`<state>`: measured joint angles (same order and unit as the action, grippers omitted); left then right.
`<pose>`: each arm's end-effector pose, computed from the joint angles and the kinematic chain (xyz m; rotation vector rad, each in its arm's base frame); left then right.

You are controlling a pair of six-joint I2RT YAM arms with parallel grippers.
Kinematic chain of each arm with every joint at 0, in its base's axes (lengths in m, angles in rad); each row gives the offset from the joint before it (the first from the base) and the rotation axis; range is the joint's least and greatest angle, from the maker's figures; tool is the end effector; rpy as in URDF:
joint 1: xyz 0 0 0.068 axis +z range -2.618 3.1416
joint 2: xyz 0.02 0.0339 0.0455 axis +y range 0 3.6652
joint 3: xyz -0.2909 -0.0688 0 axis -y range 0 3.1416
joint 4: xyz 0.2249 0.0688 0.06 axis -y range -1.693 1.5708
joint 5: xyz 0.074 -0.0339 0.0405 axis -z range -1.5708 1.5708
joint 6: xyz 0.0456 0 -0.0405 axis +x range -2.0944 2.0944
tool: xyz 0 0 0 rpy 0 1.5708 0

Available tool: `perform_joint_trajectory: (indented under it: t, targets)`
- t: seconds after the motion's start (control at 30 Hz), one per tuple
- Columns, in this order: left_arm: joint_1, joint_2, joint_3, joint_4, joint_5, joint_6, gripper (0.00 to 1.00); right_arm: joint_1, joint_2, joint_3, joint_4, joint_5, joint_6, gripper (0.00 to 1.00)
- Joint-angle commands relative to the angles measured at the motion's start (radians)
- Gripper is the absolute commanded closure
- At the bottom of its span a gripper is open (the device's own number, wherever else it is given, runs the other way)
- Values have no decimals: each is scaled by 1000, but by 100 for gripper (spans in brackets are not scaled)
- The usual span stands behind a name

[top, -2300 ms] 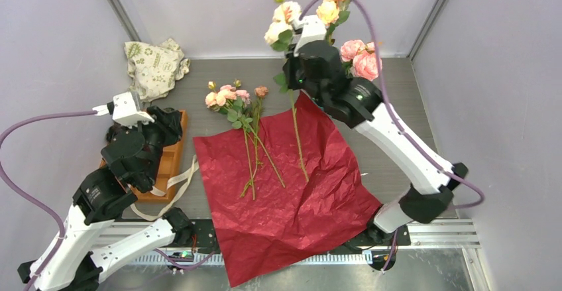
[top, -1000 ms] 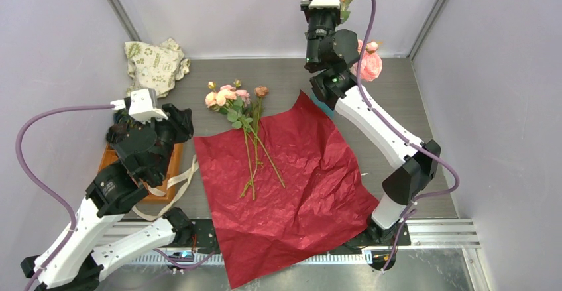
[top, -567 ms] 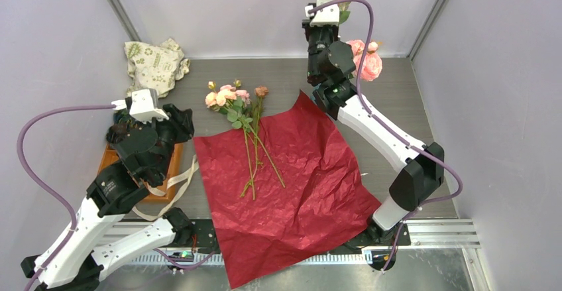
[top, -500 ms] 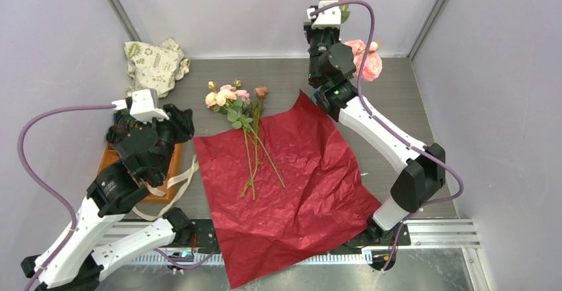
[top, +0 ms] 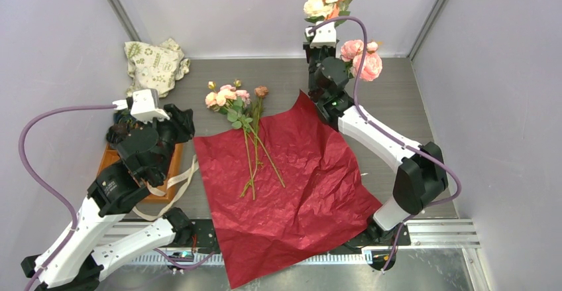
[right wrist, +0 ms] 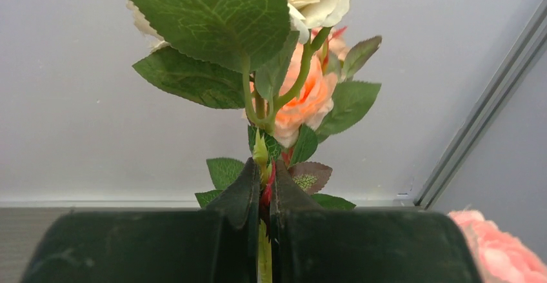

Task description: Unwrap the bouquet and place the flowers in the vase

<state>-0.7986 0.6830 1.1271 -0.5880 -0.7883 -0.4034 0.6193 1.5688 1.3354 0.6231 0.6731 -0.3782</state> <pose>0.0767 -0.0324 0.4327 -0.2472 1.6589 -0.2310 0.3044 0.1821 0.4524 -0.0225 1.2713 -0.1893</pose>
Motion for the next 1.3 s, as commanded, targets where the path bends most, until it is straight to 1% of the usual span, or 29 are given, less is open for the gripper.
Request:
perform_joint_trajectory:
  t: [0.0,0.3,0.53,0.6,0.63,0.7,0.8,0.83,0.87,0.93,1.03,1.27]
  targets:
    - [-2,0,-1,50,3,4,59,-5,-46,-35,56,20,39,99]
    - [-3,6,-4,54,3,2,58,-4,-39,-106,22,46,61,99]
    - [-2,19,-4,61,9,3,58,-4,-31,-139,-27,64,72,88]
    - [-2,22,-4,65,10,3,58,-5,-34,-153,-32,72,72,83]
    - [-3,26,-3,66,11,3,58,-4,-36,-160,-36,76,73,79]
    - [-2,31,-3,70,14,3,58,-4,-46,-175,-59,77,81,68]
    - [-2,41,-4,72,17,0,58,-4,-76,-203,-104,68,119,47]
    - [-3,44,-4,73,17,-1,58,-5,-88,-216,-115,63,132,41]
    - [-2,49,-6,73,20,-2,58,-4,-101,-227,-124,56,144,38]
    - [-2,58,-4,76,25,-4,58,-4,-125,-243,-147,45,165,34]
    - [-2,75,-1,76,32,-12,58,-5,-158,-255,-177,32,187,31]
    - [-2,120,0,79,39,-28,57,-3,-257,-260,-260,2,247,28]
